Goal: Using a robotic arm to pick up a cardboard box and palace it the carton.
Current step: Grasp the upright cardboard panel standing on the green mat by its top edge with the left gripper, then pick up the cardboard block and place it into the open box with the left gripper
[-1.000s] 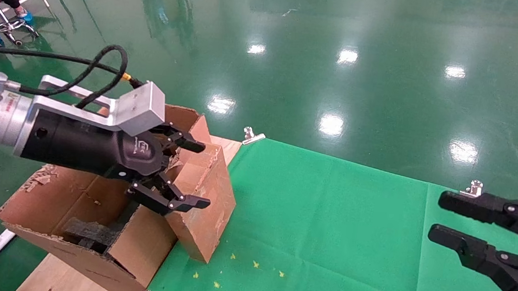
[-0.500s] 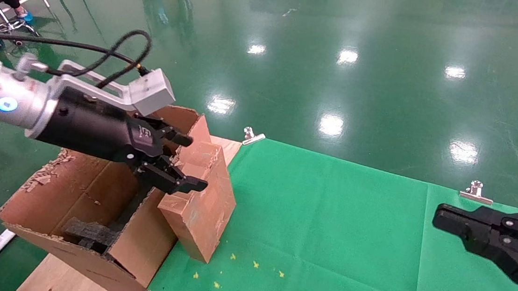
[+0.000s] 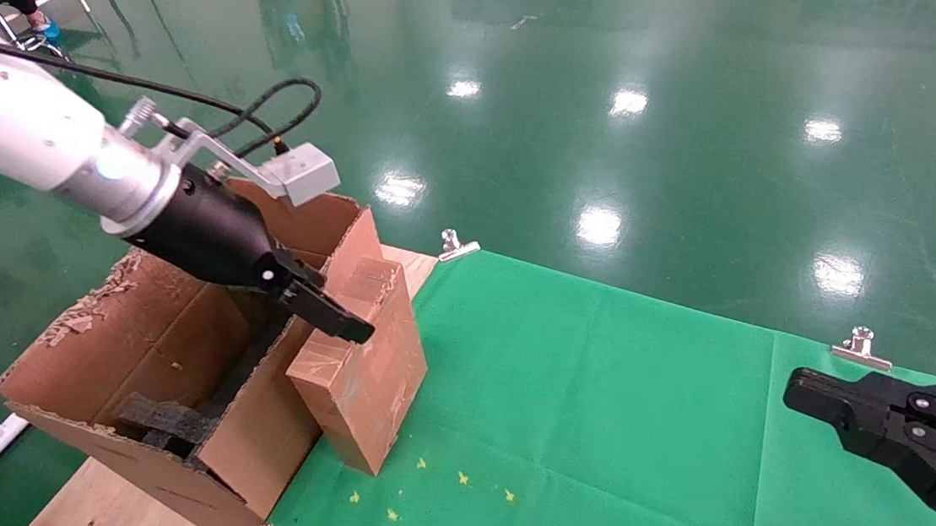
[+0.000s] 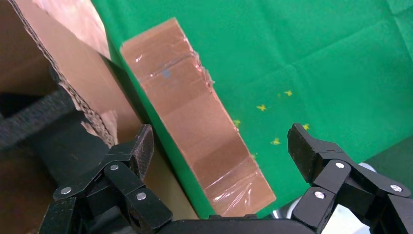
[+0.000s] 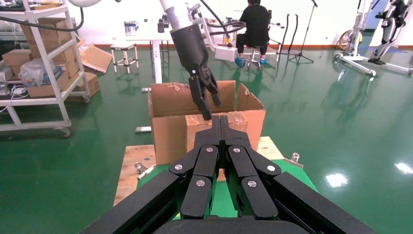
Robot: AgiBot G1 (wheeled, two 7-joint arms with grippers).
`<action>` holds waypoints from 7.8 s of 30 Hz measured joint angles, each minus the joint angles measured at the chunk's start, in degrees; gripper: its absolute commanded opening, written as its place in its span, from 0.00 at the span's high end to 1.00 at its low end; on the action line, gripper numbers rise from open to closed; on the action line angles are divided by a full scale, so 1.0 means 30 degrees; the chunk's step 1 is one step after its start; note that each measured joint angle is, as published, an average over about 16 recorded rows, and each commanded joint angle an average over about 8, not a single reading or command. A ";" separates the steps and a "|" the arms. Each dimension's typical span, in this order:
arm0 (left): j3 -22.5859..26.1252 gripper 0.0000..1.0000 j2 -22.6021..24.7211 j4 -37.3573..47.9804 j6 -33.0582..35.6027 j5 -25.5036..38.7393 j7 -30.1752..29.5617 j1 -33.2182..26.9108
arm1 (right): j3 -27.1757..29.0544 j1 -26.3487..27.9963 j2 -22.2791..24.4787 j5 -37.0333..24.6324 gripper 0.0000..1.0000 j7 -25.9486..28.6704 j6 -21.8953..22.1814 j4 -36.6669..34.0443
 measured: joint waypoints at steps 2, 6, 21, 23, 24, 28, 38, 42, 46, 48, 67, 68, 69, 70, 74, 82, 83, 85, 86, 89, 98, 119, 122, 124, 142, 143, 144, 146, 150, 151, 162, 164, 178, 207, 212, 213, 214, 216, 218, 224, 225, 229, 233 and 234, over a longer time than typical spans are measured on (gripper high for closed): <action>0.0448 0.00 0.0319 0.0406 -0.0053 0.0146 -0.0249 -0.0165 | 0.0000 0.0000 0.0000 0.0000 1.00 0.0000 0.0000 0.0000; 0.1194 0.00 0.0900 0.1097 -0.0154 0.0477 -0.0668 -0.0385 | 0.0000 0.0000 0.0000 0.0000 1.00 0.0000 0.0000 0.0000; 0.2643 0.38 0.2275 0.2274 -0.0613 0.1268 -0.1724 -0.0428 | 0.0000 -0.0001 0.0000 0.0002 0.13 0.0000 0.0002 -0.0001; 0.2699 0.63 0.2351 0.2316 -0.0685 0.1280 -0.1821 -0.0398 | 0.0000 -0.0002 0.0001 0.0002 0.00 0.0000 0.0002 -0.0002; 0.2719 0.76 0.2382 0.2329 -0.0718 0.1283 -0.1860 -0.0385 | 0.0000 -0.0002 0.0001 0.0002 0.00 0.0000 0.0003 -0.0002; 0.2767 1.00 0.2458 0.2352 -0.0818 0.1302 -0.1971 -0.0348 | 0.0001 -0.0004 0.0001 0.0003 0.00 0.0000 0.0004 -0.0003; 0.2760 1.00 0.2459 0.2345 -0.0849 0.1282 -0.1974 -0.0329 | 0.0002 -0.0005 0.0001 0.0002 0.00 -0.0001 0.0006 -0.0004; 0.2753 1.00 0.2448 0.2322 -0.0825 0.1282 -0.1942 -0.0329 | 0.0002 -0.0005 0.0001 0.0002 0.00 -0.0001 0.0006 -0.0004; 0.2747 1.00 0.2440 0.2308 -0.0802 0.1284 -0.1920 -0.0329 | 0.0002 -0.0005 0.0001 0.0002 0.00 -0.0001 0.0006 -0.0004; 0.2744 1.00 0.2437 0.2303 -0.0793 0.1286 -0.1913 -0.0329 | 0.0002 -0.0005 0.0001 0.0002 0.00 -0.0001 0.0006 -0.0004; 0.2663 1.00 0.2330 0.2211 -0.0752 0.1213 -0.1842 -0.0461 | 0.0001 -0.0005 0.0001 0.0002 0.00 -0.0001 0.0006 -0.0004; 0.2627 1.00 0.2289 0.2201 -0.0762 0.1175 -0.1820 -0.0510 | 0.0001 -0.0005 0.0001 0.0002 0.00 -0.0001 0.0006 -0.0004; 0.2575 1.00 0.2234 0.2201 -0.0778 0.1122 -0.1787 -0.0579 | 0.0001 -0.0005 0.0001 0.0002 0.00 -0.0001 0.0006 -0.0004; 0.2508 1.00 0.2169 0.2213 -0.0798 0.1054 -0.1742 -0.0663 | 0.0001 -0.0005 0.0001 0.0002 0.00 -0.0001 0.0006 -0.0004; 0.2072 1.00 0.1784 0.2509 -0.0890 0.0613 -0.1379 -0.1217 | 0.0001 -0.0005 0.0002 0.0002 0.00 -0.0001 0.0006 -0.0004; 0.0664 1.00 0.0713 0.4904 -0.1140 -0.0469 0.0475 -0.3559 | 0.0001 -0.0005 0.0002 0.0002 0.00 -0.0001 0.0006 -0.0005; 0.0508 1.00 0.0594 0.5363 -0.1187 -0.0518 0.0805 -0.3936 | 0.0001 -0.0005 0.0002 0.0002 0.00 -0.0001 0.0006 -0.0005; 0.0239 1.00 0.0376 0.6356 -0.1289 -0.0534 0.1500 -0.4712 | 0.0001 -0.0005 0.0002 0.0002 0.00 -0.0001 0.0006 -0.0005; 0.0136 1.00 0.0282 0.6876 -0.1341 -0.0494 0.1866 -0.5097 | 0.0001 -0.0005 0.0002 0.0003 0.00 -0.0001 0.0006 -0.0005; -0.0031 1.00 0.0049 0.8469 -0.1549 -0.0150 0.2981 -0.6193 | 0.0000 -0.0005 0.0002 0.0003 0.00 -0.0001 0.0006 -0.0005; 0.0530 1.00 -0.0444 1.2748 -0.2820 0.2104 0.5984 -0.8174 | 0.0000 -0.0005 0.0002 0.0003 0.00 -0.0001 0.0006 -0.0005; 0.1371 1.00 -0.0534 1.9205 -0.6876 0.3690 1.0658 -0.5498 | 0.0000 -0.0004 0.0002 0.0003 0.00 -0.0001 0.0006 -0.0005; 0.1360 1.00 -0.0388 1.9666 -0.7388 0.3659 1.0872 -0.4945 | 0.0000 -0.0004 0.0002 0.0003 0.00 -0.0001 0.0006 -0.0005; 0.1354 1.00 -0.0277 1.9912 -0.7714 0.3645 1.0953 -0.4600 | 0.0000 -0.0004 0.0002 0.0003 0.00 -0.0001 0.0006 -0.0005; 0.1251 1.00 0.0797 2.0831 -1.0975 0.3481 1.0713 -0.2005 | -0.0001 -0.0004 0.0002 0.0004 0.00 -0.0002 0.0006 -0.0005; 0.1245 1.00 0.0856 2.0849 -1.1145 0.3472 1.0670 -0.1881 | -0.0001 -0.0004 0.0002 0.0004 0.00 -0.0002 0.0006 -0.0005; 0.1241 1.00 0.0917 2.0865 -1.1301 0.3467 1.0629 -0.1760 | -0.0001 -0.0004 0.0002 0.0004 0.00 -0.0002 0.0007 -0.0005; 0.1241 1.00 0.1033 2.0889 -1.1559 0.3467 1.0553 -0.1543 | -0.0001 -0.0004 0.0002 0.0004 0.00 -0.0002 0.0007 -0.0005; 0.1285 1.00 0.1252 2.0907 -1.1823 0.3532 1.0444 -0.1209 | -0.0001 -0.0004 0.0002 0.0004 0.00 -0.0002 0.0007 -0.0005; 0.1305 1.00 0.1301 2.0910 -1.1827 0.3561 1.0423 -0.1152 | -0.0001 -0.0004 0.0002 0.0004 0.00 -0.0002 0.0007 -0.0005; 0.1591 1.00 0.1799 2.1014 -1.1607 0.3977 1.0047 -0.0587 | -0.0002 -0.0004 0.0002 0.0004 0.00 -0.0002 0.0007 -0.0005; 0.1629 1.00 0.1899 2.1044 -1.1695 0.4033 0.9932 -0.0419 | -0.0002 -0.0004 0.0002 0.0004 0.00 -0.0002 0.0007 -0.0005; 0.1677 1.00 0.2710 2.1085 -1.3208 0.4106 0.9131 0.1342 | -0.0002 -0.0004 0.0003 0.0004 0.00 -0.0002 0.0007 -0.0005; 0.1494 0.41 0.4171 2.1115 -1.5068 0.3856 0.7282 0.4191 | -0.0002 -0.0006 0.0003 0.0006 0.00 -0.0003 0.0009 -0.0007; 0.1478 0.00 0.4288 2.1159 -1.5144 0.3833 0.7061 0.4355 | -0.0001 -0.0007 0.0003 0.0007 0.00 -0.0003 0.0011 -0.0008; 0.1475 0.00 0.4300 2.1167 -1.5152 0.3829 0.7032 0.4372 | -0.0001 -0.0007 0.0003 0.0007 0.00 -0.0003 0.0011 -0.0009; 0.1472 0.00 0.4308 2.1175 -1.5154 0.3825 0.7007 0.4382 | -0.0001 -0.0007 0.0003 0.0007 0.00 -0.0003 0.0011 -0.0009; 0.1475 0.00 0.4315 2.1182 -1.5160 0.3828 0.6985 0.4380 | -0.0001 -0.0008 0.0004 0.0008 0.00 -0.0003 0.0012 -0.0010; 0.1482 0.00 0.4319 2.1191 -1.5152 0.3838 0.6976 0.4365 | -0.0001 -0.0008 0.0004 0.0008 0.00 -0.0003 0.0012 -0.0010; 0.1534 0.00 0.4281 2.1200 -1.5077 0.3906 0.7000 0.4207 | -0.0001 -0.0008 0.0004 0.0008 0.00 -0.0003 0.0012 -0.0010; 0.1544 0.00 0.4271 2.1203 -1.5068 0.3919 0.6999 0.4171 | -0.0001 -0.0008 0.0004 0.0008 0.00 -0.0003 0.0012 -0.0010; 0.1584 0.00 0.4228 2.1220 -1.5053 0.3970 0.6973 0.4009 | -0.0001 -0.0009 0.0004 0.0008 0.00 -0.0003 0.0013 -0.0011; 0.1613 0.00 0.4178 2.1231 -1.5024 0.4006 0.6960 0.3837 | -0.0001 -0.0008 0.0004 0.0008 0.00 -0.0003 0.0013 -0.0011; 0.1615 0.00 0.4165 2.1230 -1.5014 0.4008 0.6960 0.3794 | -0.0001 -0.0008 0.0004 0.0008 0.00 -0.0003 0.0013 -0.0011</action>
